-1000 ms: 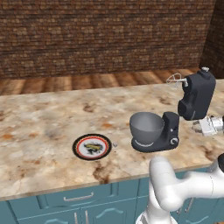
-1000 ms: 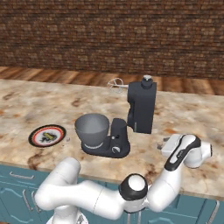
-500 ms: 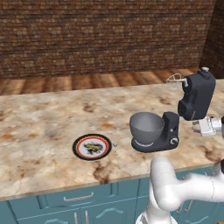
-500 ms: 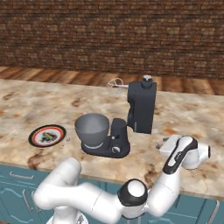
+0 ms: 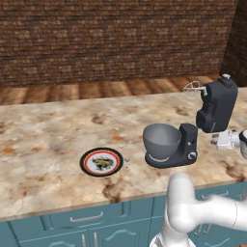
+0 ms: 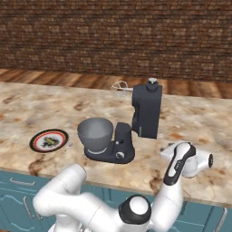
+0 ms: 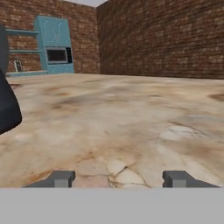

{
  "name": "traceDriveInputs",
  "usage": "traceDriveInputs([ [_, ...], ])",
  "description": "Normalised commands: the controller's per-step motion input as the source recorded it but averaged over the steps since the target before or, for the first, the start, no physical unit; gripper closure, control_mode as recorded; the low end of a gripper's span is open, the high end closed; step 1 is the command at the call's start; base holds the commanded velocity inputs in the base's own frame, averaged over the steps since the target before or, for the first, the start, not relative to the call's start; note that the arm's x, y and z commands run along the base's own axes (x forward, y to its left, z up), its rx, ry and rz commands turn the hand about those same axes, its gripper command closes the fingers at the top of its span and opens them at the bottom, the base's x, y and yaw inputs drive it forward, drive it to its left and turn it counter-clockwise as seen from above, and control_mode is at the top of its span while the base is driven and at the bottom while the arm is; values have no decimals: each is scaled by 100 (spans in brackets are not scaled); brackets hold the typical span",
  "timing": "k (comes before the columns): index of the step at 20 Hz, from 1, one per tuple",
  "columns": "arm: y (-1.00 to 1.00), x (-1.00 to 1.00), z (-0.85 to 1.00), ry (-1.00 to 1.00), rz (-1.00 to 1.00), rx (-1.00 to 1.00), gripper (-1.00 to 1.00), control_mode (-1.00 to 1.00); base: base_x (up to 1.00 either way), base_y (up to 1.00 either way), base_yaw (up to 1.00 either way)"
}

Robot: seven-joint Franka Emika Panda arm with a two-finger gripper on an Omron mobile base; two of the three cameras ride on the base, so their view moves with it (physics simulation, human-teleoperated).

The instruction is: Add butter and sugar cubes to the stand mixer bowl and then turn on the stand mixer to begin making frosting.

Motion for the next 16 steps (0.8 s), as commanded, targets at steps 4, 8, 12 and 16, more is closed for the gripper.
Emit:
traceDriveInputs([
  [4,-1,0,-18,1,-19,-1,100,-100,0,0,0],
  [8,-16,-3,-3,1,-17,0,100,-100,0,0,0],
  [12,-10,-22,27,0,-13,0,100,-100,0,0,0],
  [16,-12,-66,70,1,-10,0,100,-100,0,0,0],
])
